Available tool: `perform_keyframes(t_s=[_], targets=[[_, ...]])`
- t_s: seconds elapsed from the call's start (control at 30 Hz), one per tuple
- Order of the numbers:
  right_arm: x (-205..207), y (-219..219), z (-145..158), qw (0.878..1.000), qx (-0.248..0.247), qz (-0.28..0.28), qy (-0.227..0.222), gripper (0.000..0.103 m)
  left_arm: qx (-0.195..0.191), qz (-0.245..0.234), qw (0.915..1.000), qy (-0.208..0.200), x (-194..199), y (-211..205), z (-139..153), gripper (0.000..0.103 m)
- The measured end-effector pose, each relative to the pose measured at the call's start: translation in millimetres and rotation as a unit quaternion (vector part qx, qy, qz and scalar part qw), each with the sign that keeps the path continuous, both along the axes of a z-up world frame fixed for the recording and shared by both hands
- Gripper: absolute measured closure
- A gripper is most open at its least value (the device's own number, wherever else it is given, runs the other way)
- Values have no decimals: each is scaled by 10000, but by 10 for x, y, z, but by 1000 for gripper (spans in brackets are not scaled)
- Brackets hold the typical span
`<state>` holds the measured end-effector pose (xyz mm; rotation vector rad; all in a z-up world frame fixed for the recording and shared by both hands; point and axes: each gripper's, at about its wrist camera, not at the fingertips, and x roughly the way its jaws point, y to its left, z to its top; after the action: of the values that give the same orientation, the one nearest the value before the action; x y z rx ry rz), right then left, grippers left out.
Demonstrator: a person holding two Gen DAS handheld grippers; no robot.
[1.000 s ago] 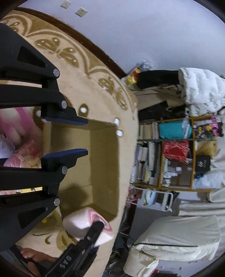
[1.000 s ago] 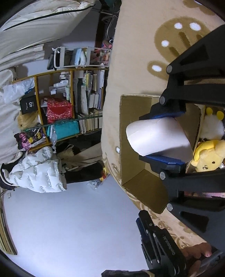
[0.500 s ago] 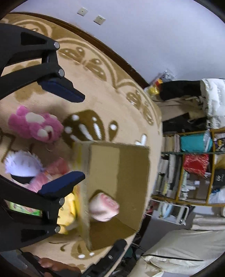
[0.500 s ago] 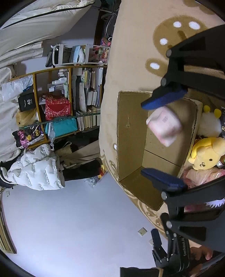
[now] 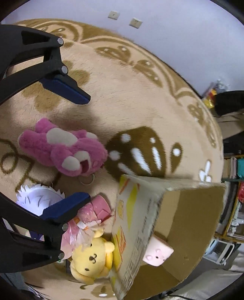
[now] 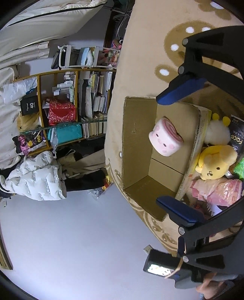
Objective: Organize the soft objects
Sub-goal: 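Lift the pink teddy bear with the left gripper and drop it into the box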
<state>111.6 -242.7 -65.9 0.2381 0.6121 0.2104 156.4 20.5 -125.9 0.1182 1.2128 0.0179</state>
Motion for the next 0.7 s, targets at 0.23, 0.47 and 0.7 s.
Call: perform_keyframes(t_s=[0.23, 0.47, 0.7], targets=[[-79, 36, -32, 9999, -84, 31, 136, 0, -136, 202, 9990, 364, 58, 66, -215, 16], [-156, 53, -75, 9995, -121, -15, 298, 0, -314, 234, 9970, 667, 56, 97, -378, 52], [-225, 33, -75, 9992, -82, -84, 388, 0, -183, 148, 9996, 163, -92, 94, -151, 52]])
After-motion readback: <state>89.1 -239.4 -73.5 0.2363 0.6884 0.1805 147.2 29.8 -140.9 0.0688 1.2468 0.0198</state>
